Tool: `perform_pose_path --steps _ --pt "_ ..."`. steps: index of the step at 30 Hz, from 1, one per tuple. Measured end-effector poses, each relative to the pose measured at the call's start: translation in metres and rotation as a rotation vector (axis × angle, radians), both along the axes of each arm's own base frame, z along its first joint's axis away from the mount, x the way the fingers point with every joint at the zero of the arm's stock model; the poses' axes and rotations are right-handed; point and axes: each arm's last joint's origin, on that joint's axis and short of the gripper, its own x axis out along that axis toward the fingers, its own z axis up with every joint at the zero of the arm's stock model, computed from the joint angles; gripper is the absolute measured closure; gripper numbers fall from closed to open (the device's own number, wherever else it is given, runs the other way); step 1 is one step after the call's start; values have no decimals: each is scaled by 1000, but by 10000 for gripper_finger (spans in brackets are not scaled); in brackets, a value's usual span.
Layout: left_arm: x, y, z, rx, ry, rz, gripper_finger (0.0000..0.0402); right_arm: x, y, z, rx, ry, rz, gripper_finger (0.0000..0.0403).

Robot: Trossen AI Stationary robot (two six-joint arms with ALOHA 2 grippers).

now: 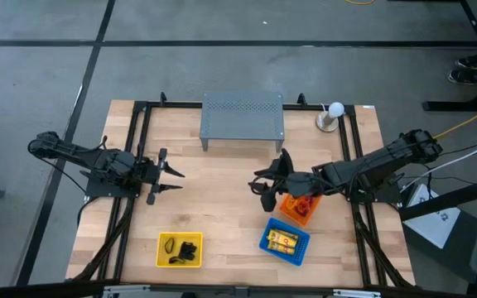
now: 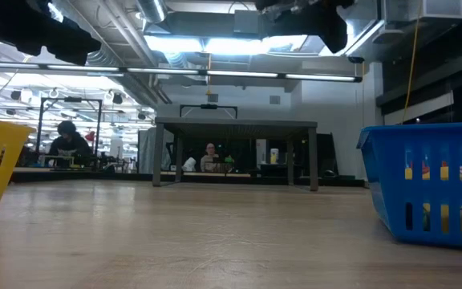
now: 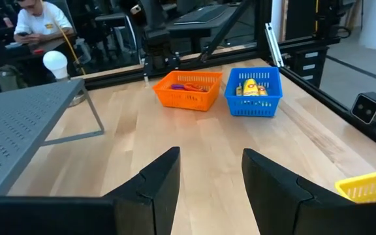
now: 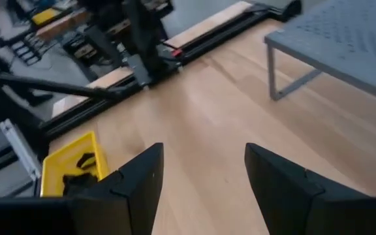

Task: Pick & Place Office Desk Supplies
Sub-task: Put the orange basket onto the shelf

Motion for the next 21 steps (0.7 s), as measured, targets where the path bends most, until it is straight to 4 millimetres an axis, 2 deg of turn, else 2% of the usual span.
perform_pose_path --steps 4,11,15,21 --pt "0 0 0 0 0 0 240 -3 -3 -2 89 42 -101 189" --pt "0 0 0 0 0 0 240 -32 -7 -13 255 359 -325 204" --pt "0 0 0 -5 1 1 240 -54 4 -21 405 533 -422 206" --pt "0 0 0 -8 1 2 240 -82 28 -26 539 619 -593 206"
